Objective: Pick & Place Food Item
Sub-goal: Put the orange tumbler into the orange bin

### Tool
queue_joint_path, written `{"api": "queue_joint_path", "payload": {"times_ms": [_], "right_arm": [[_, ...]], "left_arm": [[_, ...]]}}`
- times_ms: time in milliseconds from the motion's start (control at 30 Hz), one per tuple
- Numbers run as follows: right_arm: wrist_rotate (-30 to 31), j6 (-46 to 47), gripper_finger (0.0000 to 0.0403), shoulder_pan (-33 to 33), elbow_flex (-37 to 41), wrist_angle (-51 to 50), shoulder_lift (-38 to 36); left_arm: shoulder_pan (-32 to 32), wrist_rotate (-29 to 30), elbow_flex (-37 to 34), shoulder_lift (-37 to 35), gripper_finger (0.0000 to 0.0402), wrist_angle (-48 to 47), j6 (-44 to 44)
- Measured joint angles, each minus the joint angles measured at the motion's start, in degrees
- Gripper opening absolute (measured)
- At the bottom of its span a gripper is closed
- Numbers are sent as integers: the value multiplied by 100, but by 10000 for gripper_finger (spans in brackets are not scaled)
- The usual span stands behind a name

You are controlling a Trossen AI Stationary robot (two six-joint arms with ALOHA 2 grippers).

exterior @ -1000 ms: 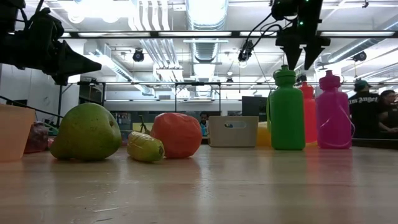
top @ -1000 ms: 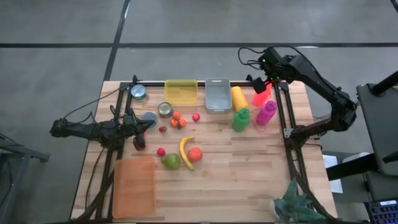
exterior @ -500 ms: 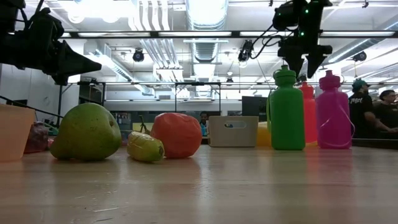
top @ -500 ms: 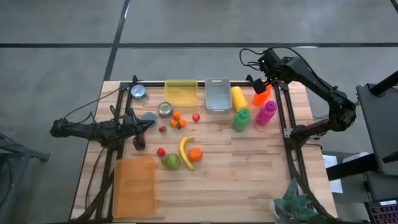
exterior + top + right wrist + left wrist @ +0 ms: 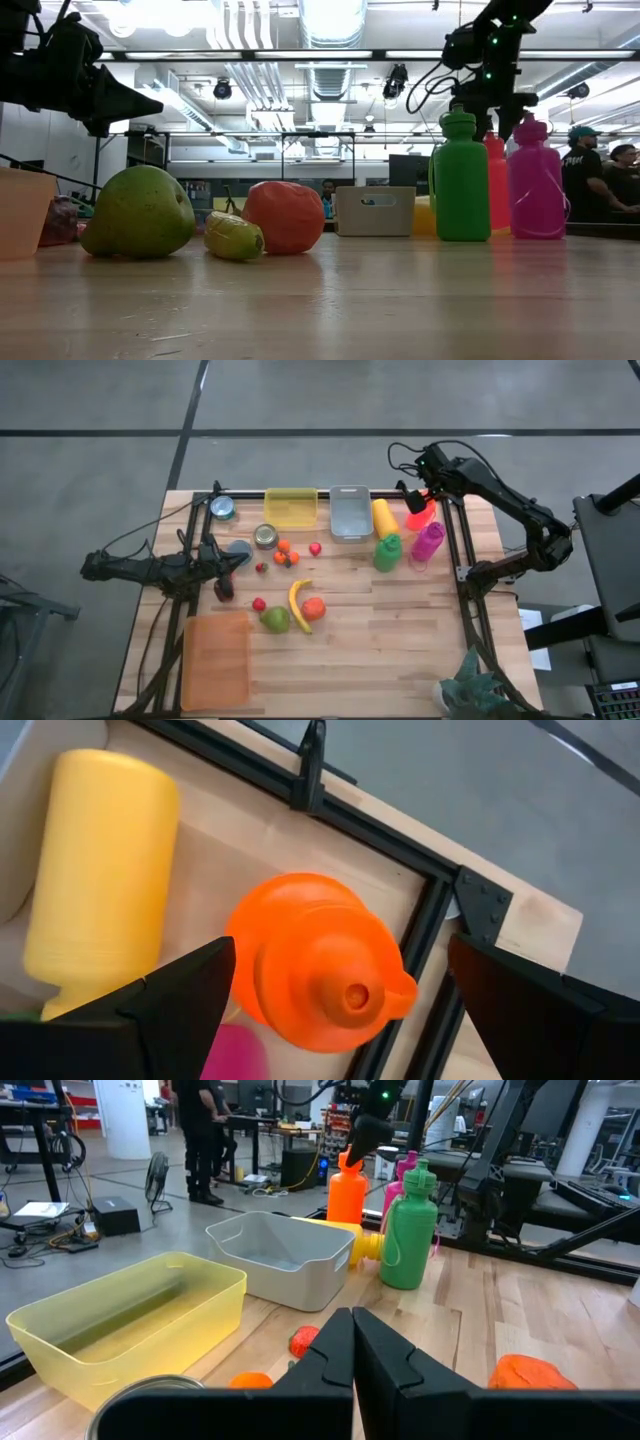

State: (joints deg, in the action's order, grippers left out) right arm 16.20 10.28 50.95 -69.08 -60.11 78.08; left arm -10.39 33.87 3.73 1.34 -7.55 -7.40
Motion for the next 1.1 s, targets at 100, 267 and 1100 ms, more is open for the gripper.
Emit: {"api": "queue_joint_path", "payload": {"times_ms": [100,267,1100], "right_arm": [[-28,-2,361,38,140,167,-2],[-32,-29,361,58,315,414,-7],[23,-147,247,160,649,972,-15]], "left_arm": [[0,0,-2,0,0,0,0],[0,-1,0,0,0,0,0],[0,-2,0,0,0,0,0]]}}
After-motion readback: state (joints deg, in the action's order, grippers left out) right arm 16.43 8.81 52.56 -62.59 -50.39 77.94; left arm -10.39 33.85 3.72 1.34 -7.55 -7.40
